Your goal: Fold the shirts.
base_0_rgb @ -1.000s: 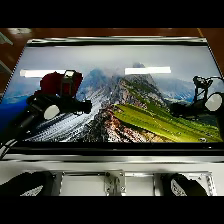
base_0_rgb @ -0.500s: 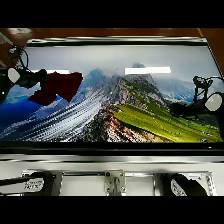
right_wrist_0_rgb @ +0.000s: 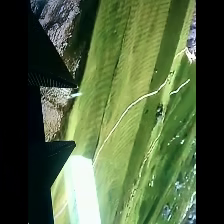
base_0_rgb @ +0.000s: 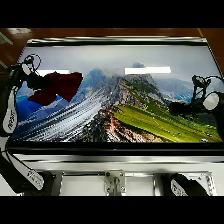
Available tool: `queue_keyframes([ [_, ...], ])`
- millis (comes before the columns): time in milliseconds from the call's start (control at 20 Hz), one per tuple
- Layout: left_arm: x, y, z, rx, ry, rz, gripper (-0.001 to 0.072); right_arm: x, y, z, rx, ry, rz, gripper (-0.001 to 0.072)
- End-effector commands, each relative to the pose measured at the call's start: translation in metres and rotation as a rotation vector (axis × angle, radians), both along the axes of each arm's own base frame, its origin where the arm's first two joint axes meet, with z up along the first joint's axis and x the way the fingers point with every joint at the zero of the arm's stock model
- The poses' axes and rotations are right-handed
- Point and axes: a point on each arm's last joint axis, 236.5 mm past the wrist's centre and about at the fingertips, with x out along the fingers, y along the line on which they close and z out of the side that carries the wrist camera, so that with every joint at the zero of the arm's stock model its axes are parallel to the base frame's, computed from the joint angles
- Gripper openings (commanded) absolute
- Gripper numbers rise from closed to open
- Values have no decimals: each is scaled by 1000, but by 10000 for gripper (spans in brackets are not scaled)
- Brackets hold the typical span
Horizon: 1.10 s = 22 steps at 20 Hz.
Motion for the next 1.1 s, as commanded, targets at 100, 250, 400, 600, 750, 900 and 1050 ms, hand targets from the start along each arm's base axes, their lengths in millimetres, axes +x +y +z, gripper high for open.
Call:
queue_keyframes([
  [100, -6, 10, -48, 32, 125, -18, 698, 1, 4, -26, 23, 78, -3, 432],
  [250, 4, 6, -43, -9, 75, 34, 52, 0, 4, -30, 25, 97, -1, 432],
  [400, 28, -23, 11, -116, -48, 18, 47, 0, 3, -31, 12, 96, 35, 431],
  [600, 20, -106, 171, -173, -293, -231, 47, -1, 3, -31, 1, 97, 67, 432],
  [750, -55, -194, 316, -206, -489, -451, 47, 0, 4, -20, -2, 100, 85, 432],
  [900, -162, -268, 436, -280, -702, -615, 47, 1, 4, 8, -13, 97, 132, 432],
  [1050, -250, -323, 483, -423, -763, -738, 47, 8, 4, 46, -24, 41, 146, 432],
])
